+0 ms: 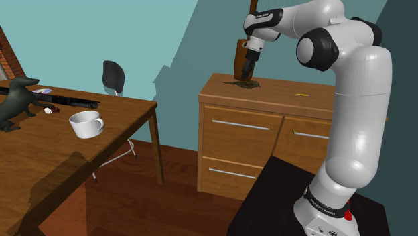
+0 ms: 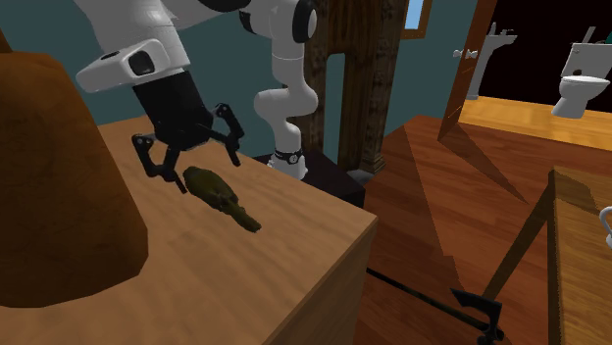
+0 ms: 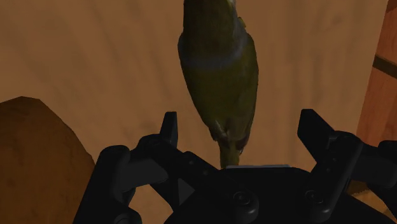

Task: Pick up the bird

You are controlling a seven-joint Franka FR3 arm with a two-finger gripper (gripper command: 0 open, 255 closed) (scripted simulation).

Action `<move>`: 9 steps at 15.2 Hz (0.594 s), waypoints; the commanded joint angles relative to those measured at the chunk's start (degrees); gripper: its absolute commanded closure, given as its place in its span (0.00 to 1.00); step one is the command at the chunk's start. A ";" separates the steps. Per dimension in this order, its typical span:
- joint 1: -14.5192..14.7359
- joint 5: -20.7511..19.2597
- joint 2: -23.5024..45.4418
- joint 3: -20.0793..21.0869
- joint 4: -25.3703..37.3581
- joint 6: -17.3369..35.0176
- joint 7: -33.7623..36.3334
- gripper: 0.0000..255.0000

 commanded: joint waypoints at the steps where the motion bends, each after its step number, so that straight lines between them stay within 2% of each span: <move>1: -0.05 0.26 0.37 0.06 -1.16 1.24 -0.58 0.00; 6: 0.26 0.45 0.44 0.18 -3.81 3.84 -1.28 0.00; 7: 0.24 0.52 0.57 0.21 -3.69 3.84 -1.27 1.00; 9: 0.34 0.45 0.45 0.22 -3.80 3.88 -1.16 1.00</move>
